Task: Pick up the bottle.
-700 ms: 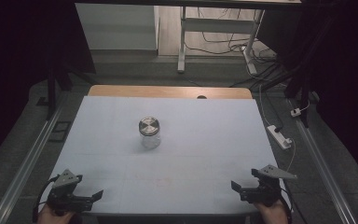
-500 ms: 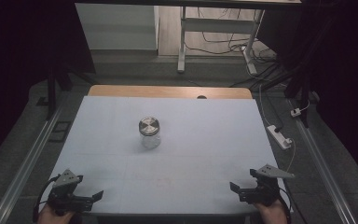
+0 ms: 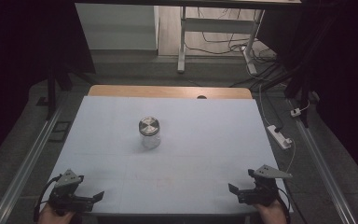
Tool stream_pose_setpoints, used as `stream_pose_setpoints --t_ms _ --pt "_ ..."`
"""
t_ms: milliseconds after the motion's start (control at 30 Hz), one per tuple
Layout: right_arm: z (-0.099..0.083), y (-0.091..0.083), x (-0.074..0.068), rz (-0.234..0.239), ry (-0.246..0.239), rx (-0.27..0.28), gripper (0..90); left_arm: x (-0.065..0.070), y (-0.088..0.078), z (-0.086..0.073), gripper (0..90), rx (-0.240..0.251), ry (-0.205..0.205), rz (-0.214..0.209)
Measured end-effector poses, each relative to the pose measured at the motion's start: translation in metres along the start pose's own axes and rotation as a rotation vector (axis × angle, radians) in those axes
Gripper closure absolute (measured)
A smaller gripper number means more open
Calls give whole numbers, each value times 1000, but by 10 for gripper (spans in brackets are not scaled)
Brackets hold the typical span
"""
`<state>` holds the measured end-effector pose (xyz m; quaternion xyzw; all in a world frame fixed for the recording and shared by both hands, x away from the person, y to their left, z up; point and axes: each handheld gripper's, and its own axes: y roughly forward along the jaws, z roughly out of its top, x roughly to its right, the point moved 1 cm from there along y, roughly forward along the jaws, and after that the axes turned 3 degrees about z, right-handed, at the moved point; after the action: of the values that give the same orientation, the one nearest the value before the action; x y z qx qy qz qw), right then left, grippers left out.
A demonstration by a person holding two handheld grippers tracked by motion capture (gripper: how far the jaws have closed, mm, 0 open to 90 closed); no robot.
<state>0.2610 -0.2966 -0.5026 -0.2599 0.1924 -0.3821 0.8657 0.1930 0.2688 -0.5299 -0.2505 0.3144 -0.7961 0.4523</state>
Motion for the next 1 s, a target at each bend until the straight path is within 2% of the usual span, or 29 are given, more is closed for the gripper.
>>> stream_pose_setpoints --t_ms 467,600,700,1000 --pt "0 1 -2 -6 -20 -9 0 4 2 2 0 -18 37 15" --pt "0 1 -2 -5 -19 -9 0 5 2 4 0 -6 45 1" --pt "0 1 -2 -5 -19 -10 0 5 2 7 0 4 68 21" --pt "0 2 -2 -3 -19 -15 0 6 6 17 0 34 92 -3"
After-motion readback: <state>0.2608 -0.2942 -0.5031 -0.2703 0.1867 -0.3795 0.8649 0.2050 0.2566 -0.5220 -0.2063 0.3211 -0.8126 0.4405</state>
